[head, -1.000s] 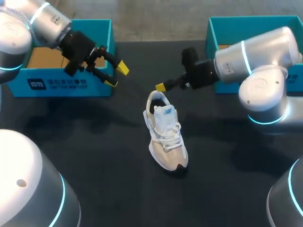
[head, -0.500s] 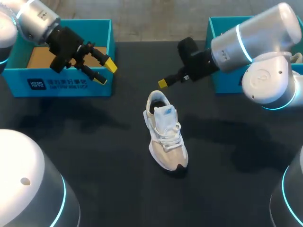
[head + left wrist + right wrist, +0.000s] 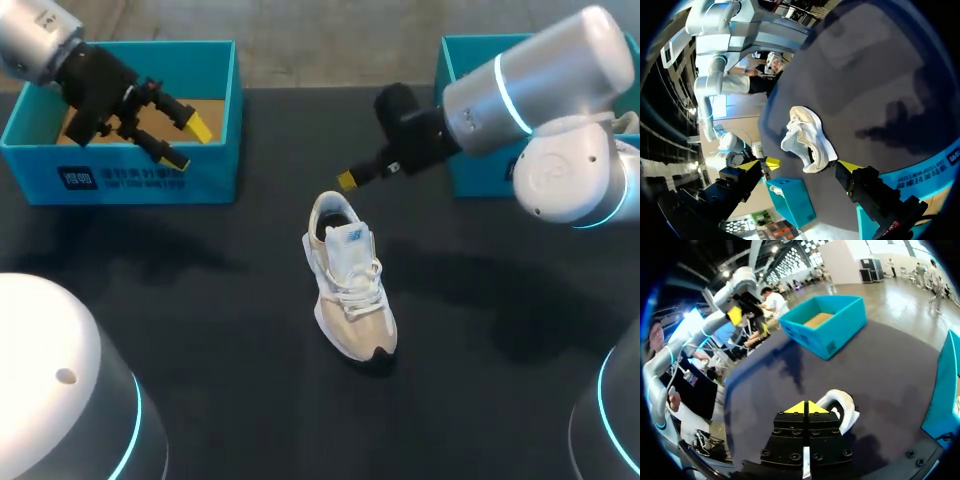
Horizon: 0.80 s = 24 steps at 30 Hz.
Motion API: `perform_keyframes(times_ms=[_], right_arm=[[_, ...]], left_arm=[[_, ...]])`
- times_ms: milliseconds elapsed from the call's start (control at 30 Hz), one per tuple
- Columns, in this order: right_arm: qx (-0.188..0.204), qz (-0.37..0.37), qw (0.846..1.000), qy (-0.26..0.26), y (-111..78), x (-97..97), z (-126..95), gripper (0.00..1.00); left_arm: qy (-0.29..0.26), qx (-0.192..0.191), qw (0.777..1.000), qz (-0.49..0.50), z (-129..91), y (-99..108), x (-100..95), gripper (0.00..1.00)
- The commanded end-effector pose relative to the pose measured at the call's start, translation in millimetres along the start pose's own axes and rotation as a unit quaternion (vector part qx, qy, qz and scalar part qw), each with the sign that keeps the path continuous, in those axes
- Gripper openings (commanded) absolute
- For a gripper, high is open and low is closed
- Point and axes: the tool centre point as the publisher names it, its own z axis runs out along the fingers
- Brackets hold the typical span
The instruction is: Take the shoe out of the shoebox, open the shoe tongue, remove and reinsert the insole, then place the shoe into the shoebox
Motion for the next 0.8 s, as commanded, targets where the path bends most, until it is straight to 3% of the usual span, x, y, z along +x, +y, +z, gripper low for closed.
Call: perform_keyframes(times_ms=[33,167,367,633,800], right_arm=[[0.078,0.020,0.987,-0.138,8.5,6.8,9.6,0.00],[0.106,0.033,0.974,-0.198,7.3,5.9,11.4,0.00],[0.193,0.046,0.940,-0.276,7.5,6.7,17.6,0.00],[0.253,0.062,0.916,-0.306,-4.7,2.8,29.6,0.00],[0.270,0.078,0.906,-0.317,-15.5,2.1,35.5,0.00]], left_arm=[[0.005,0.004,1.000,-0.003,-11.6,-4.2,2.4,1.00],[0.010,-0.001,1.000,-0.011,-19.3,-5.4,9.4,1.00],[0.018,-0.006,1.000,-0.018,-24.4,-2.7,20.2,1.00],[0.016,-0.008,1.000,-0.022,-21.4,0.3,26.6,1.00],[0.012,-0.009,1.000,-0.024,-17.7,1.3,30.1,1.00]])
